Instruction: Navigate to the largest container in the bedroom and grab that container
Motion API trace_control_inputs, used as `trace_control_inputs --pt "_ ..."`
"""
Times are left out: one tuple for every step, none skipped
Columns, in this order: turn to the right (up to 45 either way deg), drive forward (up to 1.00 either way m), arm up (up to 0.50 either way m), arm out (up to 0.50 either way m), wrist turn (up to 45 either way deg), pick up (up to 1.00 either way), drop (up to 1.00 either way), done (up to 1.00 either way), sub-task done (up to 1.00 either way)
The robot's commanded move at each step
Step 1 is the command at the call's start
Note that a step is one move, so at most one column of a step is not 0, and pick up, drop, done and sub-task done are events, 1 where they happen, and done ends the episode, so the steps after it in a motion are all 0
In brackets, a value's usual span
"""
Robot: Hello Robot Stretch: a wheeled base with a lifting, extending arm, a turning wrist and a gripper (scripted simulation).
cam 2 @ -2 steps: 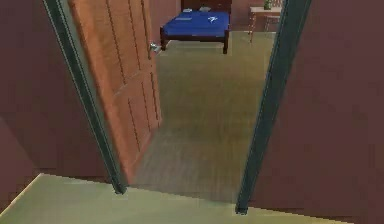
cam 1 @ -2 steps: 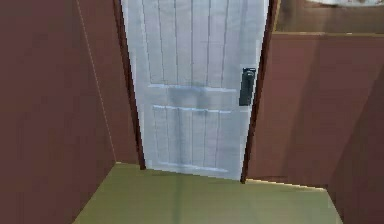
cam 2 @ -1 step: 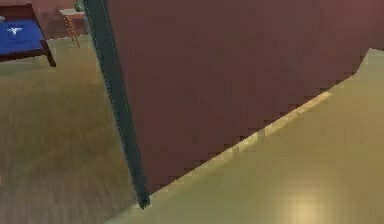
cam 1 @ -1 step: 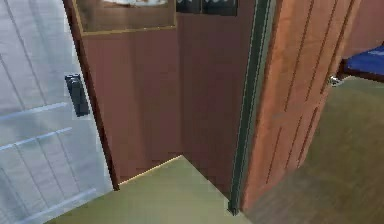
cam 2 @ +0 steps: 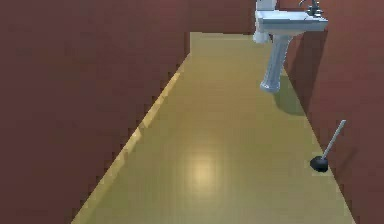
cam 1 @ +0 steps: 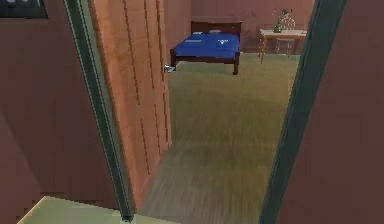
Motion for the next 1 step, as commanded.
trace_control_inputs --pt "0.0 0.30 0.00 0.00 0.0 0.00 0.00 0.00 0.00"
